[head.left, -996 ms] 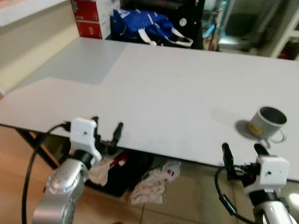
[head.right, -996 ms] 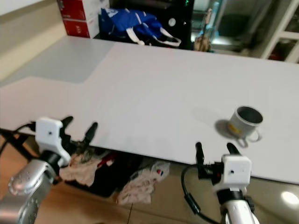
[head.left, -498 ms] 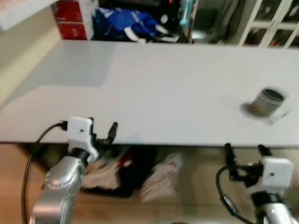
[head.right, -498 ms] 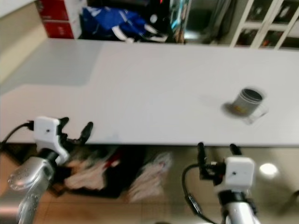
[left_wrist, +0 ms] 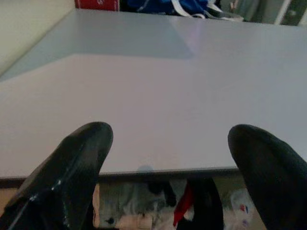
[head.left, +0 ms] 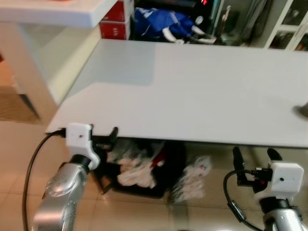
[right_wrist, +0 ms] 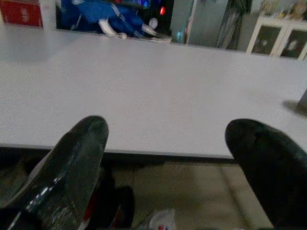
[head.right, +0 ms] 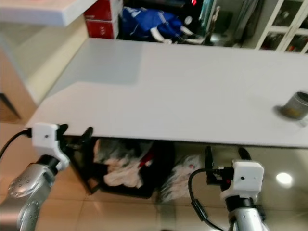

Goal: Setting the table

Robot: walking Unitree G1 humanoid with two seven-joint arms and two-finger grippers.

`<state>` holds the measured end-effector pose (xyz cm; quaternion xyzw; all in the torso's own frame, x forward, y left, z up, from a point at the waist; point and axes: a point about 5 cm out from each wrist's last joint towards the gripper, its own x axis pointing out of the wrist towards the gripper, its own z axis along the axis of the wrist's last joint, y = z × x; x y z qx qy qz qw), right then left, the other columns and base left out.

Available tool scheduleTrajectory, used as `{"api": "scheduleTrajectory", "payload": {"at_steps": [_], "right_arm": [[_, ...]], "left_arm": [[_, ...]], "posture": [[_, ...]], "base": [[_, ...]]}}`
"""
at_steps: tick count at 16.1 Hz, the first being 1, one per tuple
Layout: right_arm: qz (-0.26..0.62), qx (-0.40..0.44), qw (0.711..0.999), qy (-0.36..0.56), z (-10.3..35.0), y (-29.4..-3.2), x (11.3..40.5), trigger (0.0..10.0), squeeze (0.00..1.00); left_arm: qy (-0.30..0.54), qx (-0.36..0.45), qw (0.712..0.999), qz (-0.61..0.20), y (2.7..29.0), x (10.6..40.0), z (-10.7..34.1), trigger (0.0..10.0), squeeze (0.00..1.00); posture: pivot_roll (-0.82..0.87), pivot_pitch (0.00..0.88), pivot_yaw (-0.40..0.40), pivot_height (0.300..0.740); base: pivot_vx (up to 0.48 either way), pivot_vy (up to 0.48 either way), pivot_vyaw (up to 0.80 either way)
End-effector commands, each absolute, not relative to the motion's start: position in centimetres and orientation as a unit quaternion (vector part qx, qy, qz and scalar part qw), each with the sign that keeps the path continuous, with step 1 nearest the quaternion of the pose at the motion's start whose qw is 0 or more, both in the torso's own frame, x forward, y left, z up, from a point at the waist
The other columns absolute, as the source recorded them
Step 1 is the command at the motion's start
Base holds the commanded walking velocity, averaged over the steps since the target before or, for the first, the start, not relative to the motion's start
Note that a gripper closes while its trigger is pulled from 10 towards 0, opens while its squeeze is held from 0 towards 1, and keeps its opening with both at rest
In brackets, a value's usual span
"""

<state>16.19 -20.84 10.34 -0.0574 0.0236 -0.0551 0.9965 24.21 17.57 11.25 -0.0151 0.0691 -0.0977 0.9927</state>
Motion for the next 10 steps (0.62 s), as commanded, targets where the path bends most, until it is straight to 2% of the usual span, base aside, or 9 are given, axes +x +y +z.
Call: {"api": "scheduleTrajectory", "payload": {"at_steps": [1, 10], "right_arm": [[-0.049, -0.053, 0.997, 0.008, 10.9, -20.7, 16.5, 10.0, 0.00], [-0.062, -0.027, 0.996, -0.061, 13.7, -20.1, 16.1, 10.0, 0.00]], "left_arm": [[0.064, 0.009, 0.995, -0.079, 18.6, 24.4, 11.5, 10.0, 0.00], [0.056, 0.014, 0.996, -0.074, 19.0, 25.1, 11.9, 10.0, 0.00]], "posture": [[-0.07, 0.000, -0.016, 0.740], [-0.06, 0.000, -0.010, 0.740]], "base": [[0.000, 0.480, 0.00], [0.000, 0.480, 0.00]]}}
